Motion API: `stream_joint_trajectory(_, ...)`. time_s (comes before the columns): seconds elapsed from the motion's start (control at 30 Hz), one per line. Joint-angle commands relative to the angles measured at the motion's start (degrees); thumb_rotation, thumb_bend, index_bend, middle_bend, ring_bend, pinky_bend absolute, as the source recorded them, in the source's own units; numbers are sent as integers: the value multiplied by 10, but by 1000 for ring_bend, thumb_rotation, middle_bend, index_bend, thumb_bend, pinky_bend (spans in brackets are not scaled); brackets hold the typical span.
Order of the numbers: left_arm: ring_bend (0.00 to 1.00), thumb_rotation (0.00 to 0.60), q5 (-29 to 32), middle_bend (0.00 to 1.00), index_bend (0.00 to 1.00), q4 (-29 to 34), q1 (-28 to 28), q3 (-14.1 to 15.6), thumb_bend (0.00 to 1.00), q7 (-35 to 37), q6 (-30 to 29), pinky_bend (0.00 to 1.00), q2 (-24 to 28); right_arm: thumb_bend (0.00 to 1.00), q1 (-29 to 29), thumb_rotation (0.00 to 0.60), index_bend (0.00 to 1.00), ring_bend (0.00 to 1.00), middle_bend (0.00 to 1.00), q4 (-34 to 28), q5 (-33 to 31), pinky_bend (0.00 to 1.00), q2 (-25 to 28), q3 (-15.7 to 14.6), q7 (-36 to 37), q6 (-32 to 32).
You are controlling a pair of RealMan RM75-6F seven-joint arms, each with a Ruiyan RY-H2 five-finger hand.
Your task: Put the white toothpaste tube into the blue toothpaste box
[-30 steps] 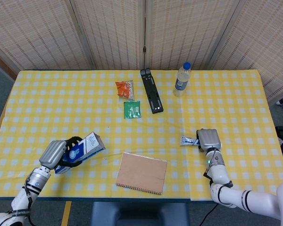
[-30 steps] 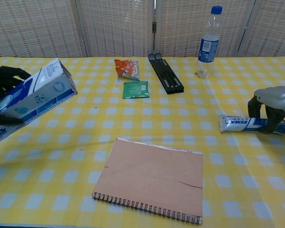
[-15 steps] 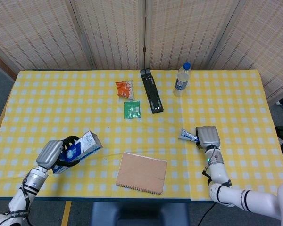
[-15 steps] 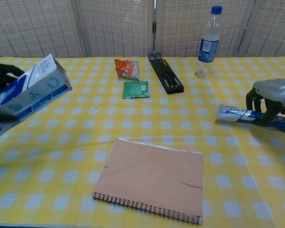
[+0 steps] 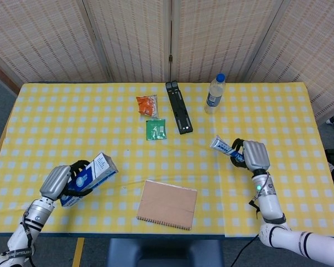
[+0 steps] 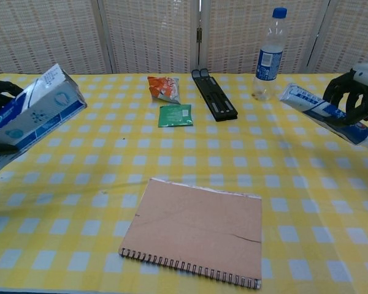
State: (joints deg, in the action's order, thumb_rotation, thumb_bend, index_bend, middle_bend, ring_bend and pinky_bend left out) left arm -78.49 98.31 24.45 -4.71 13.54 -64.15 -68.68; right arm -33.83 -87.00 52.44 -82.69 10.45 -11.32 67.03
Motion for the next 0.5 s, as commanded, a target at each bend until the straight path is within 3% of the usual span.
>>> stream_joint_trajectory(0.03,567,600,6,531,356,3,2,-2,211,14,9,596,-1,369,39,600,680,584,553,-12,97,614,18,33,119,51)
stream_joint_trajectory(0.33,571,600,-28,531,357,-11,-12,-6,211,48,-37,598,-34,369,56,600,680,586,552,-89,168,614,40,75,275,71)
stream_joint_trajectory(0.5,571,600,-39,531,356,4,-8,-3,212,78,-28,598,-35,370,52,600,680,586,553,-101,214,614,14,99,325,109)
